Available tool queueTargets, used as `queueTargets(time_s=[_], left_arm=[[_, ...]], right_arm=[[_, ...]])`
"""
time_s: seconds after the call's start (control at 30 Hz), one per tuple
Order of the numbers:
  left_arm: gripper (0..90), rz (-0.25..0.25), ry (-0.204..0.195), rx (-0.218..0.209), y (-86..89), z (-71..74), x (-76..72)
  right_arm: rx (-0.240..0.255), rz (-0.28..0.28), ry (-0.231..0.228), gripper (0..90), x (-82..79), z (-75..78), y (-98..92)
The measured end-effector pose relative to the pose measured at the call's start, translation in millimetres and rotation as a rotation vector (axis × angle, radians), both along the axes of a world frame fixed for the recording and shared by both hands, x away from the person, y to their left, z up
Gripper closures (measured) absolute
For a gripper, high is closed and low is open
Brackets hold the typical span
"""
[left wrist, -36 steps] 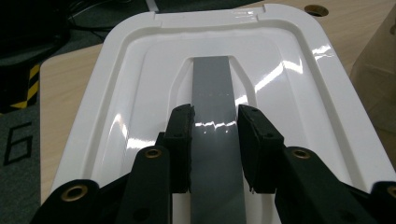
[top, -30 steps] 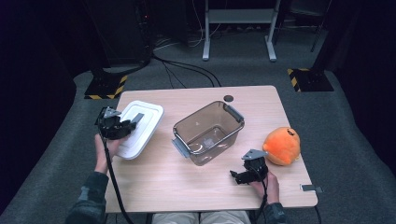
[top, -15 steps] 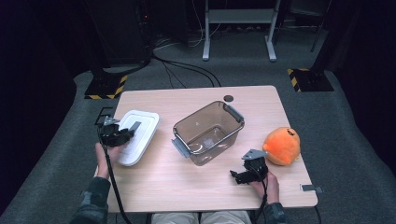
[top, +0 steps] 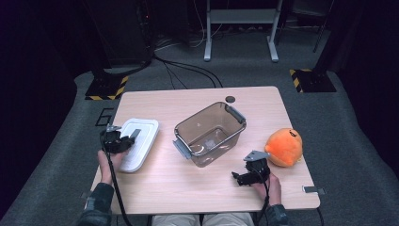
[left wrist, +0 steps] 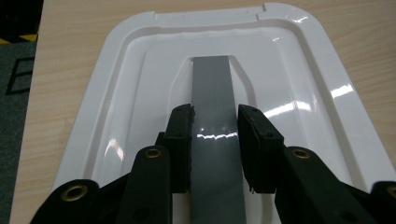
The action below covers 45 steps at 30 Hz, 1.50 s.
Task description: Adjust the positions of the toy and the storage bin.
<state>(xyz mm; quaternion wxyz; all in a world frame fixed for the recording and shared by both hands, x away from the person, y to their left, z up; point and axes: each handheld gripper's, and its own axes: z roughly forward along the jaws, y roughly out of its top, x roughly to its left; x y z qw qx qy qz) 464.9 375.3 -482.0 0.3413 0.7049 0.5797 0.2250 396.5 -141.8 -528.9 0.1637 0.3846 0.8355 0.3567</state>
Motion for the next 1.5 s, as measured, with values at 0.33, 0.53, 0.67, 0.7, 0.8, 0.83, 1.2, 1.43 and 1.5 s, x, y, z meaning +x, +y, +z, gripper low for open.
queueTargets(time_s=[0.33,0.53,0.67,0.7,0.8,0.83,1.2,1.43,1.5], left_arm=[[66.4,0.051,0.024,0.008,-6.6,-21.0,-3.1],[66.2,0.101,0.011,0.009,-10.9,-29.6,-7.3],[66.2,0.120,-0.004,0.019,-14.9,-30.8,-11.9],[66.2,0.128,-0.005,0.007,-15.0,-31.1,-13.2],[66.0,0.145,-0.015,0.005,-16.3,-32.5,-14.4],[65.9,0.146,-0.017,0.006,-16.4,-32.7,-14.6],[37.5,0.102,-0.021,-0.007,-18.7,-23.6,-16.2],[20.6,0.001,-0.043,-0.007,-26.5,-11.2,-26.8],[18.2,-0.011,-0.046,-0.014,-29.9,-8.8,-29.3]], right_arm=[[0.000,-0.001,0.001,5.6,0.0,0.1,0.1],[0.000,-0.002,-0.002,5.6,0.2,-0.1,0.2],[-0.001,-0.003,-0.002,5.6,0.0,-0.1,0.2],[-0.001,-0.003,-0.001,5.6,0.0,0.0,0.2],[0.000,-0.001,-0.002,5.6,0.2,-0.1,0.1],[0.000,-0.001,-0.002,5.6,0.2,-0.1,0.2],[0.000,-0.001,0.000,5.7,0.2,0.1,0.1],[-0.001,-0.001,-0.001,5.8,0.3,0.1,0.0],[0.000,-0.002,-0.002,5.8,0.3,0.0,0.1]])
